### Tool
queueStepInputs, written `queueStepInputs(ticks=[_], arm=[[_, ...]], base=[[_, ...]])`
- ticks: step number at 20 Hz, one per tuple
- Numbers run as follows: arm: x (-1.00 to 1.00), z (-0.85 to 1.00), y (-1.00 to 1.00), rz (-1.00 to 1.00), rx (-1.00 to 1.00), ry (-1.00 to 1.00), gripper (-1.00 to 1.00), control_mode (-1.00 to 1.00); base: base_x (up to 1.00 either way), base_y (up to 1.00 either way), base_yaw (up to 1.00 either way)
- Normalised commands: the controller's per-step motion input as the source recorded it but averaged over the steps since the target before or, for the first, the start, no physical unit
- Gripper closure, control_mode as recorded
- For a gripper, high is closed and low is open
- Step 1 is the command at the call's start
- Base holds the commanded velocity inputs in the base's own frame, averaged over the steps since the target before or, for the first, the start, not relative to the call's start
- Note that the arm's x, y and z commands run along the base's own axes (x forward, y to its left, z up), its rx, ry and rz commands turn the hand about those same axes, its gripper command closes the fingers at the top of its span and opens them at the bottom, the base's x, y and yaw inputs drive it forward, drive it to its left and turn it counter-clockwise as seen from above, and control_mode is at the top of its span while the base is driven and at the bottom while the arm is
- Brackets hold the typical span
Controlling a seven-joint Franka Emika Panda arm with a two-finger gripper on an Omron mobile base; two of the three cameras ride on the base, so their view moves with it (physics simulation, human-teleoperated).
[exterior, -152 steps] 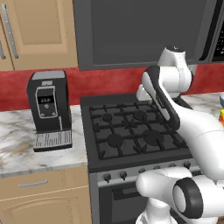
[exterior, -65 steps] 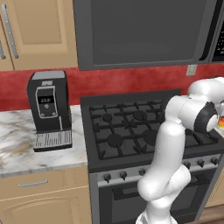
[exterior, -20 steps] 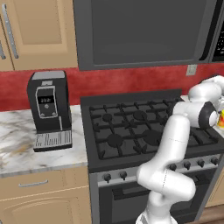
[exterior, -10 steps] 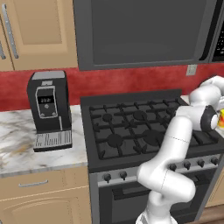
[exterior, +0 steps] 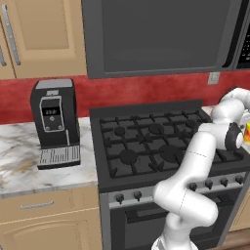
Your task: Pick the cup and bowl from the counter and place them on the counter next to the sink.
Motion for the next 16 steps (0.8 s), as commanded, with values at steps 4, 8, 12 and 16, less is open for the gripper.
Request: queueStepInputs(ticks=[4,8,12,16], arm=[[0.1,-0.21,-0.05,0.0,0.03,0.05,-1.0,-1.0],[0.06,-0.12,0.0,0.0,0.04,0.03,-1.0,-1.0],[0.01,-0.18,0.0,0.0,0.03,0.02,-1.0,-1.0],[0.01,-0.2,0.0,0.0,0.03,0.0,-1.0,-1.0]], base=[[0.0,0.0,0.0],[0.0,0.0,0.0],[0.0,0.0,0.0],[0.0,0.0,0.0]])
